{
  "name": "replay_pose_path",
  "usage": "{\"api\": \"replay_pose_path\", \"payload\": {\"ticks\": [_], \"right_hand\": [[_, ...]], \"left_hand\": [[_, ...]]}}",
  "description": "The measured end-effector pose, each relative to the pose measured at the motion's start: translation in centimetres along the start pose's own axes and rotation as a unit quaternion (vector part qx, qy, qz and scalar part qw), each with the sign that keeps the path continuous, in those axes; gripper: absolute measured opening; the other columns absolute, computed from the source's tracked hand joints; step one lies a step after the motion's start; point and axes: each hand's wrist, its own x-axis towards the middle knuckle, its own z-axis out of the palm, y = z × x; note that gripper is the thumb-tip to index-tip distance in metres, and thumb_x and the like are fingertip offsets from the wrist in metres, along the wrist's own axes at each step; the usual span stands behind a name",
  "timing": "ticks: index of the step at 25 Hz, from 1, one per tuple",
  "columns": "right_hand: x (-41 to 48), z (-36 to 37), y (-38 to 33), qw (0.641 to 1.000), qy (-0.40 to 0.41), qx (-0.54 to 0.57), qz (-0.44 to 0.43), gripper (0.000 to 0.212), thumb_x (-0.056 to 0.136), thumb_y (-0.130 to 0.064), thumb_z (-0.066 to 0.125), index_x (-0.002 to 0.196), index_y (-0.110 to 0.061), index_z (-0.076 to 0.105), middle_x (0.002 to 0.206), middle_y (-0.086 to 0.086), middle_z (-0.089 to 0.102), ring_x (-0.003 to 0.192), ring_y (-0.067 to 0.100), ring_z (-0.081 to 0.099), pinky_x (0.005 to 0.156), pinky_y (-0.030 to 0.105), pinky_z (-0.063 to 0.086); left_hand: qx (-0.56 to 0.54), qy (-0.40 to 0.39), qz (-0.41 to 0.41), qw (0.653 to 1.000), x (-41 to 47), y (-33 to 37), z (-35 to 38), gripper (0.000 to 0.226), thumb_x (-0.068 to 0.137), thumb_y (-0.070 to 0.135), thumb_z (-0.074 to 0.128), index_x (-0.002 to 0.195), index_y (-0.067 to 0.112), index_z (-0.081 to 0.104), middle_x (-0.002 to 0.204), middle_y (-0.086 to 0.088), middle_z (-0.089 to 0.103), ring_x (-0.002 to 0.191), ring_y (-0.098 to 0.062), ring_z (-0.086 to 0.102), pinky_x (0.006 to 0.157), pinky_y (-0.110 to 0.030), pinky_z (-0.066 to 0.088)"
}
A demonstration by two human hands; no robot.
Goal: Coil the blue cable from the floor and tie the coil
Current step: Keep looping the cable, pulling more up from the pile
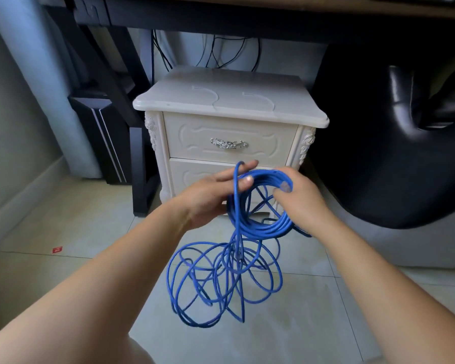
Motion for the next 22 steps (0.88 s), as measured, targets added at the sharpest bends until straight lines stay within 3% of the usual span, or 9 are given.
{"api": "replay_pose_path", "payload": {"ticks": [2,4,7,10,13,15,17,20,22], "right_hand": [[-0.1,0.9,0.2,1.000,-0.015,-0.012,-0.011,0.038,0.090,-0.007,0.048,0.118,-0.032,0.056,0.091,0.001,0.062,0.067,0.017,0.053,0.056,0.026,0.040],[-0.3,1.3,0.4,0.998,-0.050,-0.012,-0.021,0.052,0.091,-0.010,0.049,0.134,-0.040,0.046,0.096,-0.002,0.060,0.064,0.014,0.052,0.058,0.025,0.039],[-0.6,1.6,0.7,0.994,-0.100,0.012,-0.031,0.070,0.092,-0.009,0.048,0.139,-0.058,0.033,0.075,-0.011,0.054,0.061,0.024,0.048,0.065,0.028,0.043],[-0.4,2.1,1.0,0.991,-0.111,0.057,-0.052,0.076,0.091,-0.007,0.053,0.136,-0.065,0.033,0.056,-0.018,0.045,0.055,0.013,0.038,0.062,0.030,0.044],[-0.1,2.0,1.3,0.985,-0.143,0.076,-0.062,0.083,0.086,-0.011,0.068,0.140,-0.061,0.030,0.097,-0.021,0.062,0.067,0.005,0.052,0.076,0.023,0.052],[0.0,1.6,1.2,0.975,-0.204,0.081,-0.047,0.086,0.080,-0.012,0.077,0.140,-0.056,0.033,0.113,-0.010,0.063,0.078,0.008,0.059,0.085,0.025,0.053],[0.1,0.9,0.9,0.962,-0.251,0.108,-0.022,0.074,0.079,-0.013,0.079,0.133,-0.044,0.039,0.110,0.002,0.068,0.082,0.010,0.064,0.084,0.028,0.055],[0.6,0.8,1.0,0.966,-0.226,0.125,0.016,0.041,0.082,-0.036,0.074,0.116,-0.035,0.051,0.100,-0.009,0.074,0.093,0.009,0.067,0.074,0.016,0.052],[1.0,1.3,1.7,0.971,-0.175,0.156,0.047,0.026,0.084,-0.046,0.065,0.105,-0.032,0.061,0.103,-0.009,0.073,0.106,0.009,0.066,0.095,0.028,0.050]], "left_hand": [[0.119,-0.008,0.012,0.993,0.0,-0.2,0.1,0.064,0.077,0.009,0.076,0.134,0.031,0.055,0.119,0.006,0.067,0.104,-0.008,0.064,0.091,-0.025,0.051],[0.272,0.012,0.019,0.962,-0.2,-0.2,0.0,0.068,0.077,-0.001,0.074,0.134,0.030,0.054,0.115,0.000,0.068,0.103,-0.015,0.066,0.089,-0.023,0.053],[0.486,0.086,0.059,0.868,0.0,-0.4,0.4,0.041,0.084,0.010,0.066,0.122,0.024,0.058,0.098,0.003,0.067,0.094,-0.018,0.065,0.080,-0.026,0.052],[0.497,0.114,0.092,0.855,0.3,-0.5,0.7,0.026,0.092,0.013,0.057,0.118,0.020,0.058,0.098,0.000,0.067,0.083,-0.018,0.063,0.077,-0.034,0.051],[0.499,0.089,0.085,0.858,0.3,-0.1,0.5,0.042,0.093,0.006,0.051,0.129,0.028,0.056,0.099,0.007,0.064,0.063,0.002,0.055,0.064,-0.022,0.046],[0.533,0.070,0.076,0.840,0.3,0.2,0.3,0.051,0.091,0.004,0.049,0.133,0.032,0.054,0.108,0.006,0.065,0.069,-0.001,0.056,0.069,-0.025,0.047],[0.565,0.058,0.076,0.820,0.3,0.2,0.2,0.054,0.089,0.007,0.050,0.134,0.036,0.053,0.120,0.006,0.066,0.095,-0.015,0.062,0.085,-0.035,0.051],[0.625,0.046,0.061,0.776,0.4,0.0,0.1,0.051,0.092,0.014,0.049,0.134,0.042,0.051,0.123,0.007,0.065,0.111,-0.020,0.058,0.088,-0.036,0.049],[0.642,0.064,0.049,0.763,0.3,0.1,-0.4,0.052,0.092,0.010,0.046,0.132,0.044,0.052,0.122,0.008,0.065,0.111,-0.020,0.058,0.085,-0.034,0.048]]}}
